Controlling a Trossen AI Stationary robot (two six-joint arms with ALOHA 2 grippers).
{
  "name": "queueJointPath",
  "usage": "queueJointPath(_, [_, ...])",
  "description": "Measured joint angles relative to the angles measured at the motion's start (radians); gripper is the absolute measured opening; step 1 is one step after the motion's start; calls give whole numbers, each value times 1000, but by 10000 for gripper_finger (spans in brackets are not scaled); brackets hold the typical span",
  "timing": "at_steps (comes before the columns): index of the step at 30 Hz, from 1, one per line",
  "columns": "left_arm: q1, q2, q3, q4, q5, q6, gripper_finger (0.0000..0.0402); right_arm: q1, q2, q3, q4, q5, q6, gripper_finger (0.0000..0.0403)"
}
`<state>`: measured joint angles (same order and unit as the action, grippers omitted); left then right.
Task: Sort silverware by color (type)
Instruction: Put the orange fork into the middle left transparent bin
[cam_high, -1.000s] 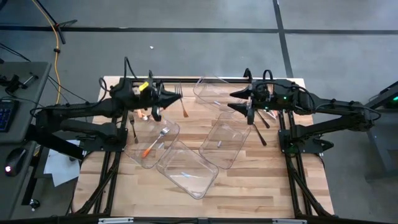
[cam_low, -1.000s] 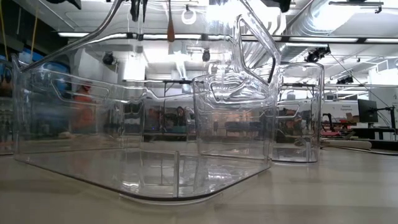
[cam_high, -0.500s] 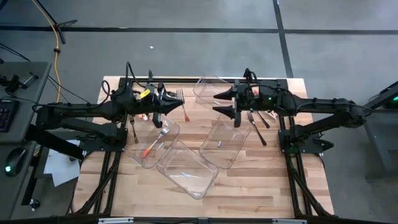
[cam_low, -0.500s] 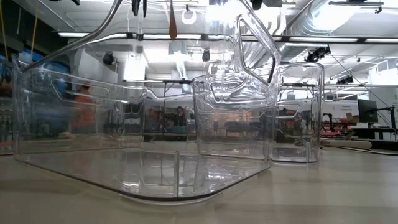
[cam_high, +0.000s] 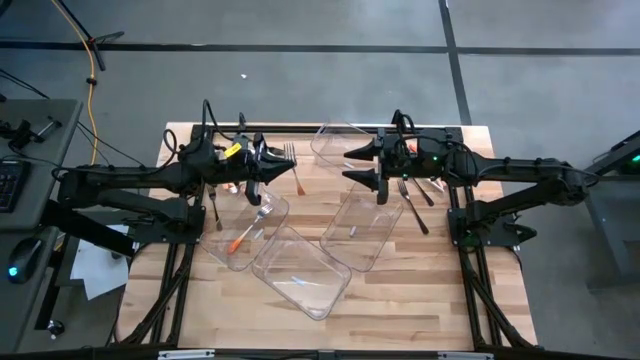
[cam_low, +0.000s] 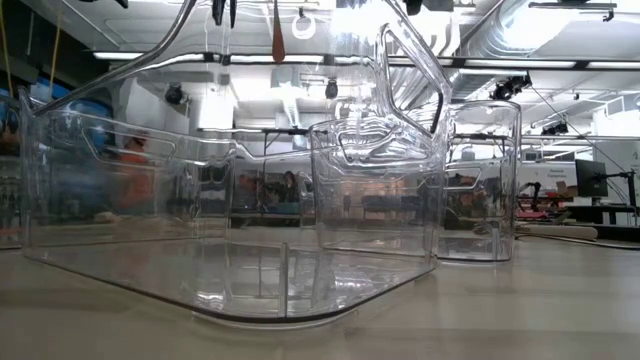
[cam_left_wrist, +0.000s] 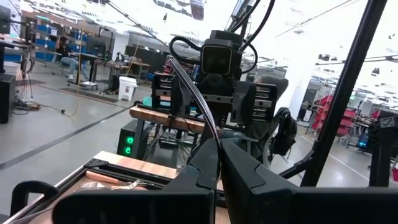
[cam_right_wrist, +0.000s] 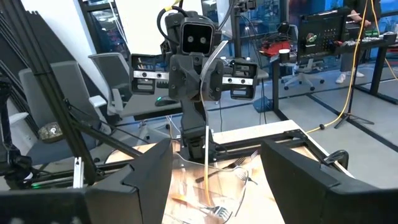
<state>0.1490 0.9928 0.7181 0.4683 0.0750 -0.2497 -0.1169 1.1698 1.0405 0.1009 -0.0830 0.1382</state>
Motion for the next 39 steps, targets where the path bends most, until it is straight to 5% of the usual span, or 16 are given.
queueJointPath(9, [0, -13, 24, -84, -1, 7, 0, 0, 0, 0, 0, 0, -4, 229])
queueJointPath(19, [-83, -49, 374, -1118, -187, -186, 0, 0, 0, 0, -7, 4, -8, 229])
queueJointPath(28, [-255, -13, 390, -1633, -299, -595, 0, 0, 0, 0, -7, 4, -8, 229])
queueJointPath(39, [-300, 62, 243, -1653, -298, -792, 0, 0, -1, 0, -8, 5, -8, 229])
